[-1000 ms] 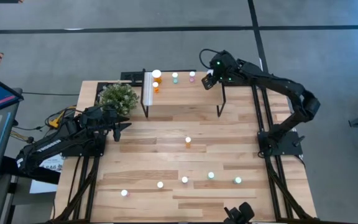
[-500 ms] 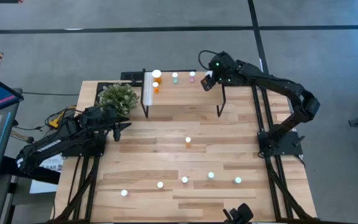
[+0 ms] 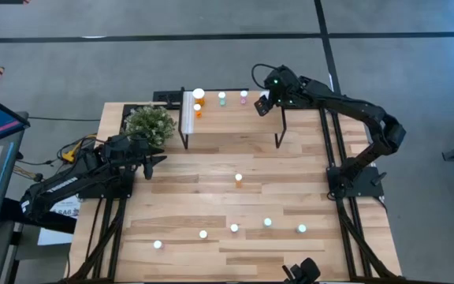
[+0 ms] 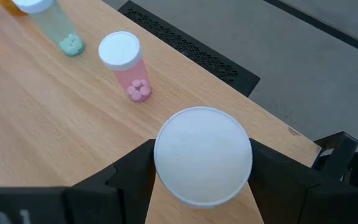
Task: Pick and place medicine bottles onto shelf by color
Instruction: Put the big orange pill bottle on the shelf
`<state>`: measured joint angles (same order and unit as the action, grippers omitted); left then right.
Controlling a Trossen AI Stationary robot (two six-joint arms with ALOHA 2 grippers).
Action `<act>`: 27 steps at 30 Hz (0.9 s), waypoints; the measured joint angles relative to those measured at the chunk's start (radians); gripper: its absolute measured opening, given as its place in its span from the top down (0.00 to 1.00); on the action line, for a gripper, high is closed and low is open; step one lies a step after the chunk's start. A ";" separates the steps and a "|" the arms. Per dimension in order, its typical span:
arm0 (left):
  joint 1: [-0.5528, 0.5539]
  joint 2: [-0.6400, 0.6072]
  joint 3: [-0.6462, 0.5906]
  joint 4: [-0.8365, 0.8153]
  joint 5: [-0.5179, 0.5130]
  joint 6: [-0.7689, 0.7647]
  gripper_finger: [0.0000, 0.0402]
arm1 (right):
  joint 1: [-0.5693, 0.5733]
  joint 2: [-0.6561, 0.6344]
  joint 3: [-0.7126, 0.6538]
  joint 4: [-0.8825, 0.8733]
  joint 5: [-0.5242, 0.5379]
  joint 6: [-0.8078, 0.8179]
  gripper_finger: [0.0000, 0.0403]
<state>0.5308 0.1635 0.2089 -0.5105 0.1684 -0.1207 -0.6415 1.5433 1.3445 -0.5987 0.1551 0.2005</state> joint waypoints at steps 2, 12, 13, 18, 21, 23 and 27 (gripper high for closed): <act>0.000 0.000 0.000 0.000 0.000 0.000 0.68 | 0.000 0.000 0.000 0.000 0.000 0.000 0.36; 0.000 0.000 0.000 0.000 0.000 0.000 0.68 | 0.000 0.000 0.000 0.006 0.000 0.000 0.36; 0.000 0.000 0.000 0.000 0.000 0.000 0.68 | 0.000 0.000 0.000 0.011 0.001 -0.002 0.36; 0.000 0.000 0.000 0.000 0.000 0.000 0.68 | 0.000 0.000 0.000 0.039 0.001 -0.034 0.36; 0.000 0.000 0.000 0.000 0.000 0.000 0.68 | -0.003 -0.001 0.000 0.039 0.001 -0.036 0.36; 0.000 0.000 0.000 0.000 0.000 0.000 0.68 | -0.003 -0.001 0.000 0.039 0.001 -0.048 0.37; 0.000 0.000 0.000 0.000 0.000 0.000 0.68 | -0.003 -0.001 0.000 0.039 0.002 -0.055 0.37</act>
<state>0.5305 0.1635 0.2089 -0.5103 0.1685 -0.1207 -0.6445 1.5425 1.3441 -0.5602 0.1574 0.1452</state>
